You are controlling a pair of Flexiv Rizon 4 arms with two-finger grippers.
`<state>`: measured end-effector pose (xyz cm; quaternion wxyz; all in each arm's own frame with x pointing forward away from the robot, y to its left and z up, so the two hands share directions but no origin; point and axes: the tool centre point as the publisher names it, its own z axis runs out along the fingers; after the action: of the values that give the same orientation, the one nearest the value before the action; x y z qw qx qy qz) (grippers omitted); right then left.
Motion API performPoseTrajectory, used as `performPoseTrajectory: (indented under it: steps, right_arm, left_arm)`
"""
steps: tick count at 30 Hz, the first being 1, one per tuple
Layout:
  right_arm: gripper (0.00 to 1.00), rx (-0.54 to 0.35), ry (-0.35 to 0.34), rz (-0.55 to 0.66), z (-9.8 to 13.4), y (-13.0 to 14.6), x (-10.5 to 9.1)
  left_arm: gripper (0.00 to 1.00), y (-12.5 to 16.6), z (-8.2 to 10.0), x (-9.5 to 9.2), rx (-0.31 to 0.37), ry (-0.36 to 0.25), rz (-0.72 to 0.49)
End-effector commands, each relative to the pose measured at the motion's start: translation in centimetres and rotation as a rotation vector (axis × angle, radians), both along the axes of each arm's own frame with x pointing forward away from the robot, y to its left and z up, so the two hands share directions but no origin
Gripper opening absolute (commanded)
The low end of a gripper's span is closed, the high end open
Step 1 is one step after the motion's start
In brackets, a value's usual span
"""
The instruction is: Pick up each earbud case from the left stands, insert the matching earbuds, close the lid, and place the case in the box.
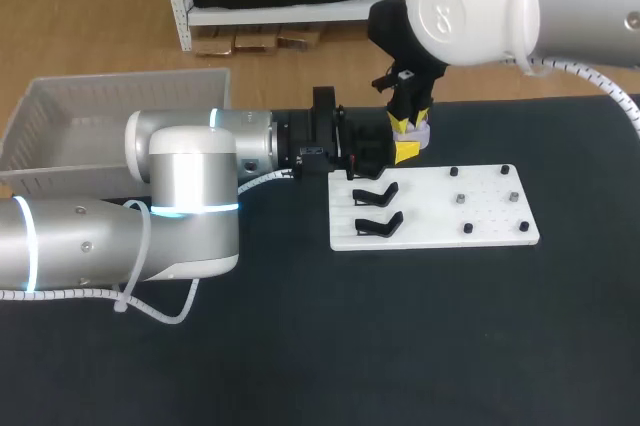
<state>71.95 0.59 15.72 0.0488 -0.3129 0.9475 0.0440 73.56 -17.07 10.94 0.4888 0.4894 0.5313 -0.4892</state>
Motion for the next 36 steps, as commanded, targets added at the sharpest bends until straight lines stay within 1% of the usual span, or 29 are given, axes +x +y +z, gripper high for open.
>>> performPoseTrajectory:
  steps: [1, 6, 13, 19, 23, 28, 32, 34, 36]
  right_arm:
    - [0.00, -0.013, -0.002, 0.008, 0.2, -0.2, -0.1]
    - [0.00, -0.041, 0.013, 0.047, 0.8, -0.3, -0.2]
    - [0.00, -0.070, 0.010, 0.079, 1.5, -0.3, -0.3]
    - [0.00, -0.127, 0.021, 0.136, 1.8, -0.1, -0.7]
    - [0.00, -0.152, 0.030, 0.180, 2.3, 0.1, -0.9]
    - [0.00, -0.178, 0.026, 0.206, 2.9, 0.3, -0.9]
    - [0.00, -0.215, 0.042, 0.214, 3.2, 0.4, -0.7]
    - [0.00, -0.233, 0.071, 0.207, 3.3, 0.4, -0.7]
    - [0.00, -0.261, 0.081, 0.207, 3.1, 0.5, -0.7]
  left_arm:
    - [0.00, 0.0, -0.1, 0.0, -0.002, -0.002, 0.002]
    - [0.00, 0.0, -0.1, 0.0, -0.002, -0.002, 0.002]
    - [0.00, 0.0, -0.1, 0.0, -0.002, -0.002, 0.002]
    - [0.00, 0.0, -0.1, 0.0, -0.002, -0.002, 0.002]
    - [0.00, 0.0, -0.1, 0.0, -0.002, -0.002, 0.002]
    - [0.00, 0.0, -0.1, 0.0, -0.002, -0.002, 0.002]
    - [0.00, 0.0, -0.1, 0.0, -0.002, -0.002, 0.002]
    - [0.00, 0.0, -0.1, 0.0, -0.002, -0.002, 0.002]
    - [0.00, 0.0, -0.1, 0.0, -0.002, -0.002, 0.002]
